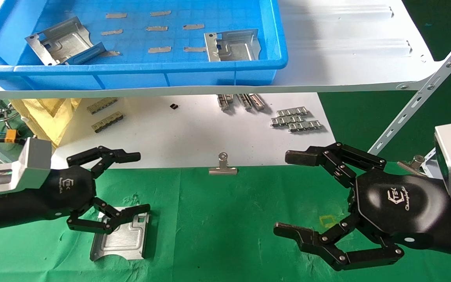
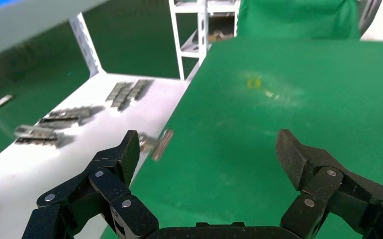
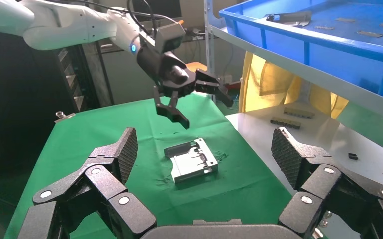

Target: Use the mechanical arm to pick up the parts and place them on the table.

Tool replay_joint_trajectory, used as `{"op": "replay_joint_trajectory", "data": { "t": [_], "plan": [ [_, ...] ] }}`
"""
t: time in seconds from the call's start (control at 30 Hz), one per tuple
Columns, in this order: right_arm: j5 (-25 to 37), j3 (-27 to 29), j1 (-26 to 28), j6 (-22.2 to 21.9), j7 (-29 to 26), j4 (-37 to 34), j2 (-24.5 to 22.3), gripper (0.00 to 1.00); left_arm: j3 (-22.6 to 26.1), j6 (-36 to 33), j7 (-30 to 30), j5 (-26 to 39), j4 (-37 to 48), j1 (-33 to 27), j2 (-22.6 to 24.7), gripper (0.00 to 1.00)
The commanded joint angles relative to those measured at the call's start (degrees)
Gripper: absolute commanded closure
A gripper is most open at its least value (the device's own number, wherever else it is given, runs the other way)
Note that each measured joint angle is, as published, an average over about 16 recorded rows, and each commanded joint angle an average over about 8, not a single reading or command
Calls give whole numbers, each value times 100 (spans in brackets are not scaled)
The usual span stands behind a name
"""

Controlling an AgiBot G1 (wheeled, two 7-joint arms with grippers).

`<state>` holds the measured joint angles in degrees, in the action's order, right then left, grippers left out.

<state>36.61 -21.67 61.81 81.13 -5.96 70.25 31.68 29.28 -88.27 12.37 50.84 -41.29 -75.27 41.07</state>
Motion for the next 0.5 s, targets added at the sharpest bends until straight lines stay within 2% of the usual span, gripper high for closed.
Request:
{"op": "replay_joint_trajectory", "data": {
  "t": [0.03, 0.5],
  "plan": [
    [0, 0, 0, 0, 0, 0, 0, 0, -94, 18, -164, -64, -230, 97, -43, 0],
    [0, 0, 0, 0, 0, 0, 0, 0, -753, 146, -1312, -510, -1833, 778, -343, 0]
  ]
}}
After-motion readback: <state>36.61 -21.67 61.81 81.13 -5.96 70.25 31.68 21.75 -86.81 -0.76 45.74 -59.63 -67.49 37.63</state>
